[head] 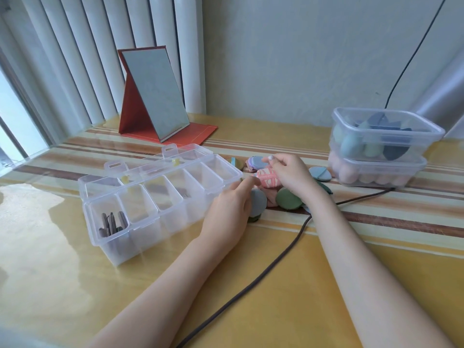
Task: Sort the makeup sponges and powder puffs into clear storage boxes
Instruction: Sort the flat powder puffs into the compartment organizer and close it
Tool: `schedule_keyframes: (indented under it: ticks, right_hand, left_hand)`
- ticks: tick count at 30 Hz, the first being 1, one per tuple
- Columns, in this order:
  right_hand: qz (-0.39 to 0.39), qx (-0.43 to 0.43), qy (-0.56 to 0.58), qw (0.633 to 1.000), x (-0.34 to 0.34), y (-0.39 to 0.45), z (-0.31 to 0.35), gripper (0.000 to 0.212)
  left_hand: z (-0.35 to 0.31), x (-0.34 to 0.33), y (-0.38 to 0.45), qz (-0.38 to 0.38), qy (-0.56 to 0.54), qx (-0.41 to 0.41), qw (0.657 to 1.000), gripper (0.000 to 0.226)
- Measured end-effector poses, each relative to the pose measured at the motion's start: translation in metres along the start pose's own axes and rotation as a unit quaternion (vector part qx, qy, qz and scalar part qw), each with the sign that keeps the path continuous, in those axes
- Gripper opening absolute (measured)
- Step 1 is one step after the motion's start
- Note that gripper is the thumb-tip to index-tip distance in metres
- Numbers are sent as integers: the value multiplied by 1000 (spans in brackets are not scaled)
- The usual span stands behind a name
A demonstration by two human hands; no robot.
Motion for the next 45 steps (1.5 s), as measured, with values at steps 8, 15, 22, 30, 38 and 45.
schedule_keyframes:
  ticks: [8, 15, 22, 30, 38, 45]
  right_hand:
    - [5, -68, -63, 996, 37, 4, -1, 39]
    - [210, -79, -257, 940, 42, -15, 4, 35]
    - [230, -117, -364, 895, 37, -17, 7, 65]
    - [185, -144, -387, 892, 48, -15, -6, 48]
    - [191, -137, -209, 949, 54, -11, -3, 42]
    - [-21, -11, -47, 999, 65, -1, 15, 35]
  left_hand:
    - [2, -3, 0, 69, 146, 34, 986, 28]
    - [-11, 1, -1, 33, 81, -13, 996, 18]
    - [-31, -6, 9, 65, -20, -93, 993, 29]
    - [-46, -49, 30, 192, 204, -83, 956, 24]
    - [-42, -42, 32, 146, 197, -52, 968, 20]
    - [-27, -2, 38, 44, 203, 49, 977, 11]
Point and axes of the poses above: each hand's wrist, its own y-axis towards the middle knuckle, its own x-axis out of the back of the hand, z = x × y, the point moved 4 cm from there along y, towards the middle knuckle, and after that the axes turned 10 degrees about -x, right-handed, at the moved point
